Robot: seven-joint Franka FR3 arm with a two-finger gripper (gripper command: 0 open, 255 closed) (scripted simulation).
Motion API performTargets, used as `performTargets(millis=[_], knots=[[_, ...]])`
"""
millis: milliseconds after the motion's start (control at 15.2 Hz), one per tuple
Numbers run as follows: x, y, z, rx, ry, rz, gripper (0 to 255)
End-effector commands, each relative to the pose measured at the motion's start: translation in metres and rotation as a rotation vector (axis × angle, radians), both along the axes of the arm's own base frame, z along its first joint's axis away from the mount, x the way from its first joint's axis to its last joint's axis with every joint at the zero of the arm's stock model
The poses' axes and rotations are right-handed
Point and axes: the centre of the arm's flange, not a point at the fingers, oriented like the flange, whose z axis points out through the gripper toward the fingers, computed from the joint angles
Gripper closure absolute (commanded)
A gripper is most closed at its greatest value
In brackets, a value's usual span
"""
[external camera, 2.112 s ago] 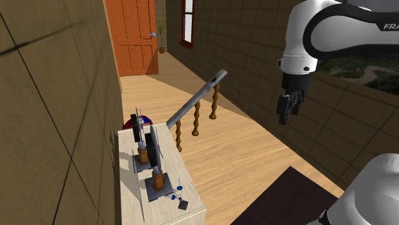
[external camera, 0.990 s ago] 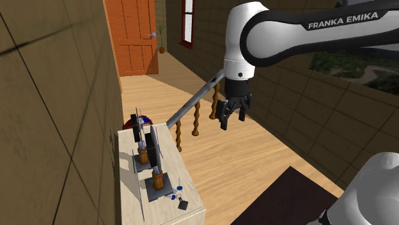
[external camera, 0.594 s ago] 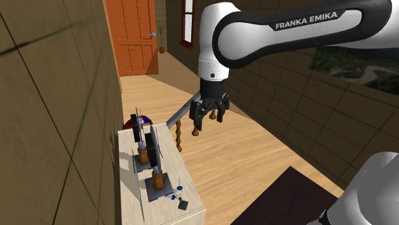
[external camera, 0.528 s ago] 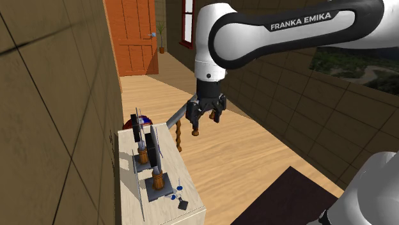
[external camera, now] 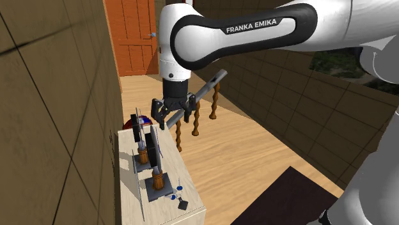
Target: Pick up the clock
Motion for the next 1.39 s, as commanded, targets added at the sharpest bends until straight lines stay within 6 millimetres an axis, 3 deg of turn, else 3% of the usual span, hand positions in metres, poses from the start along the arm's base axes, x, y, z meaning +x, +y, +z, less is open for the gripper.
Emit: performTargets(millis=[0, 264, 792, 924, 990, 1320], knots=[[0.012, 0.022, 0.0, 0.009, -0.008, -0.006, 0], [0.042, 0.061, 0.0, 0.024, -0.024, -0.015, 0], [0.044, 0.064, -0.04, 0.026, -0.026, -0.016, 0], [0.044, 0.064, -0.04, 0.026, -0.026, -0.016, 0], [0.043, 0.065, -0.039, 0.026, -0.026, -0.016, 255], [0.043, 0.066, -0.039, 0.026, -0.026, -0.016, 255]])
